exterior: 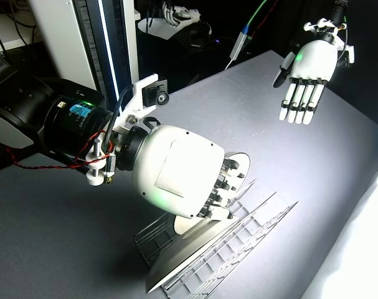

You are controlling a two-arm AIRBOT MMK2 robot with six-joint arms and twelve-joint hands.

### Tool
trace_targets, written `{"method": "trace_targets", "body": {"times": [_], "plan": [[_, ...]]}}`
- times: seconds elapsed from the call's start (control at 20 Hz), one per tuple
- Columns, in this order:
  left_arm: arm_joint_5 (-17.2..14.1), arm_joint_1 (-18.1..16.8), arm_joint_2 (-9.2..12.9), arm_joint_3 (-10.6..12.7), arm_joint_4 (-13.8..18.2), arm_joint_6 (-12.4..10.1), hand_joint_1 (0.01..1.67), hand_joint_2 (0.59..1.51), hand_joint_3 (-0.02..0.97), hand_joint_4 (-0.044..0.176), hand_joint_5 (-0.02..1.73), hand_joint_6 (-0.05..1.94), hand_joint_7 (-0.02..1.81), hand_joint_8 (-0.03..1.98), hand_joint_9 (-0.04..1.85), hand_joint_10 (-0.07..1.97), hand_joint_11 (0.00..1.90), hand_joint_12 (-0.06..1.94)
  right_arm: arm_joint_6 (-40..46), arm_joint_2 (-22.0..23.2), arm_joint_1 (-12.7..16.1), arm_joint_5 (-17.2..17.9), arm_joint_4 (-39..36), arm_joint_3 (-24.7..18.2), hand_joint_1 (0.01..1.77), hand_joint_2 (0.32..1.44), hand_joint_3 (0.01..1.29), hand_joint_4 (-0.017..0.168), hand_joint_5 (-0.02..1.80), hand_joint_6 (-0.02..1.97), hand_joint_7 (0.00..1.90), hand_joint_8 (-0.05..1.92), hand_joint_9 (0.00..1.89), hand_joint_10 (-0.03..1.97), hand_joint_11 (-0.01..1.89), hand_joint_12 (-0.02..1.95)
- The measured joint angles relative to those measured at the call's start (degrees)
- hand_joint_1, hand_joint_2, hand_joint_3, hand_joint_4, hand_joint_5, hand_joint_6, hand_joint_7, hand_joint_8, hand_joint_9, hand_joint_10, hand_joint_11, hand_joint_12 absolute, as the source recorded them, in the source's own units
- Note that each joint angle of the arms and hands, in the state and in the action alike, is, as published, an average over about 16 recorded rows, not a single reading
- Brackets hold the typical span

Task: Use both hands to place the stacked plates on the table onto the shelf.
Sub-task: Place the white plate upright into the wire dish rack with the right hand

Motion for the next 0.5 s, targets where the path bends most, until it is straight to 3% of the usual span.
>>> {"method": "trace_targets", "body": {"times": [0.15,0.5], "plan": [[0.0,0.0,0.0,0.0,0.0,-0.1,0.02,1.164,0.006,0.005,0.09,0.0,0.1,0.02,0.08,0.01,0.02,0.07,-0.1,0.0,-0.3,0.2,-1.4,0.0,1.37,0.96,0.01,-0.006,0.92,0.82,1.04,0.8,0.92,0.87,0.62,1.23],[-0.1,0.1,0.0,0.0,0.1,-0.3,0.02,1.165,0.007,0.005,0.1,0.0,0.1,0.02,0.08,0.01,0.03,0.02,-0.4,0.0,-1.1,0.6,-4.4,0.1,1.28,1.01,0.01,-0.006,0.81,0.47,0.92,0.45,0.82,0.44,0.44,1.24]]}}
